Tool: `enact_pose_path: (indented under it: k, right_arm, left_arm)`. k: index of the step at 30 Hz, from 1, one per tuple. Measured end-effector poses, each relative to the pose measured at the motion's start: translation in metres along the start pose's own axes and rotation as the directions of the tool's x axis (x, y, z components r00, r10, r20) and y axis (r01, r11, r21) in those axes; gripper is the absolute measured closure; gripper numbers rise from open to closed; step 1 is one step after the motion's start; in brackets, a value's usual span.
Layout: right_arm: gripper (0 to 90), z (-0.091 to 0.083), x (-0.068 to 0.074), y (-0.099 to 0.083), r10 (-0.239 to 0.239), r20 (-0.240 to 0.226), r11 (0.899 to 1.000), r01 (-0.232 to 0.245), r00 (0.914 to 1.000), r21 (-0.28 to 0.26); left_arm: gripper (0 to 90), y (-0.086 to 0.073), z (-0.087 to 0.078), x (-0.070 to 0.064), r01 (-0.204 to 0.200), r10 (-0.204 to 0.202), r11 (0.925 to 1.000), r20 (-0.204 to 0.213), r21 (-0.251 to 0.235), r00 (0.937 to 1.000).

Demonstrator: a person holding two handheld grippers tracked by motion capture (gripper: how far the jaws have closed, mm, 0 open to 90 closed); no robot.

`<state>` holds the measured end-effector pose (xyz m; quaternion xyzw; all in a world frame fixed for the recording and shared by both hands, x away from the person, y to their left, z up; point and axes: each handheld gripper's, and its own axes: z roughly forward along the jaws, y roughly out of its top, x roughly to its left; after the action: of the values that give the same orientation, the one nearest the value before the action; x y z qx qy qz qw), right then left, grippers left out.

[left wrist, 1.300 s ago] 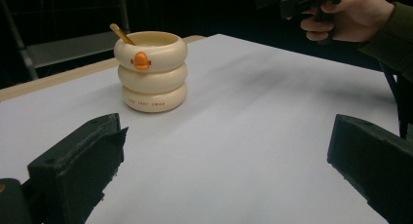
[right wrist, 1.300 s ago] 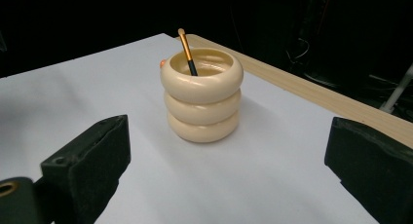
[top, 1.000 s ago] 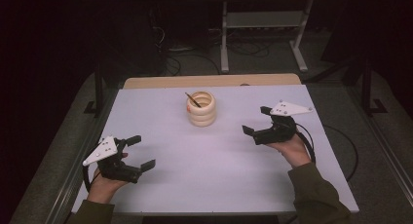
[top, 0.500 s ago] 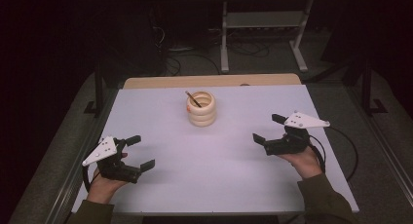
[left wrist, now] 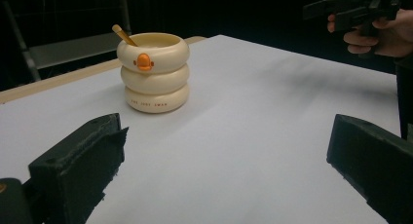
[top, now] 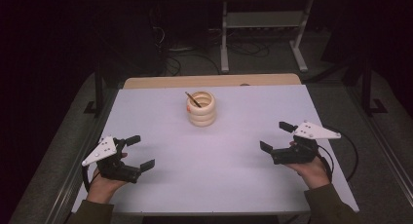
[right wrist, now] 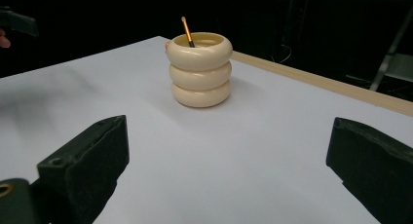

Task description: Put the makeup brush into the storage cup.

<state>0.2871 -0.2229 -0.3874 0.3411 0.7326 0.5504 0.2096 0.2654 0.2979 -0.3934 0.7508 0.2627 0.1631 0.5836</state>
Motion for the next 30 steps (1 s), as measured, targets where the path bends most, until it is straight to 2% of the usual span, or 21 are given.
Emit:
enact_pose_path:
  k: [14, 19, 30]
  right_arm:
    - [1.3, -0.017, 0.000, -0.019, 0.003, 0.020, 1.000, -0.003, 0.9998, 0.003]
    - [1.3, -0.024, -0.003, -0.027, 0.019, 0.032, 1.000, -0.019, 0.9993, 0.005]
    - [1.3, -0.027, -0.005, -0.038, 0.024, 0.033, 0.999, -0.026, 0.9991, 0.038]
  left_arm:
    - [0.0, -0.001, 0.001, 0.000, 0.003, -0.003, 1.0000, 0.000, 0.000, 1.0000]
    - [0.0, -0.002, 0.001, 0.000, 0.007, -0.007, 1.0000, 0.001, 0.001, 1.0000]
    - [0.0, -0.003, 0.002, 0.001, 0.009, -0.009, 0.9999, 0.001, 0.012, 1.0000]
